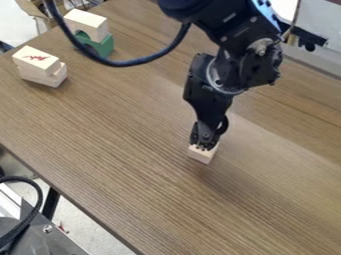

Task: Remove the block with a hole out off the stick

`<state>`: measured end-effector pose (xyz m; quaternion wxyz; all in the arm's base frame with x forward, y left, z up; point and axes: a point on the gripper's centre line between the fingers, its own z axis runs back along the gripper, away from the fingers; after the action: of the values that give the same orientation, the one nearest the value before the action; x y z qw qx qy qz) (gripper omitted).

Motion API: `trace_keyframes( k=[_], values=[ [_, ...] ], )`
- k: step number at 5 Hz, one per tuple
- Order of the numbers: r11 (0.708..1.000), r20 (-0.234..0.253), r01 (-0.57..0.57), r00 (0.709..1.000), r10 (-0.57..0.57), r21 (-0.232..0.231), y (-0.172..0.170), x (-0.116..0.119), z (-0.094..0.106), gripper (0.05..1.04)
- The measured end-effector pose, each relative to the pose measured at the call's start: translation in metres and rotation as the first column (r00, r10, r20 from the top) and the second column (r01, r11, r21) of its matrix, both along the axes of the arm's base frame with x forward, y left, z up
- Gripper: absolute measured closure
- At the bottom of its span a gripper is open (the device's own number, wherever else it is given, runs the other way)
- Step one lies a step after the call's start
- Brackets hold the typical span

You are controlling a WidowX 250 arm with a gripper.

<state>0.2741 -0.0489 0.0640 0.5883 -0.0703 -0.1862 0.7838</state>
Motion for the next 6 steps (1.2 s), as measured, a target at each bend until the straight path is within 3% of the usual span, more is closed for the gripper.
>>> trace_keyframes(
  k=[2,4,6],
  values=[
    [1.0,-0.049,0.019,0.999,-0.018,0.013,0.0,-0.005,-0.011,0.085],
    [0.995,-0.061,0.062,0.996,-0.067,-0.077,-0.004,-0.001,-0.019,0.085],
    [0.995,-0.119,0.064,0.99,-0.074,-0.082,-0.005,-0.002,-0.038,0.132]
  ],
)
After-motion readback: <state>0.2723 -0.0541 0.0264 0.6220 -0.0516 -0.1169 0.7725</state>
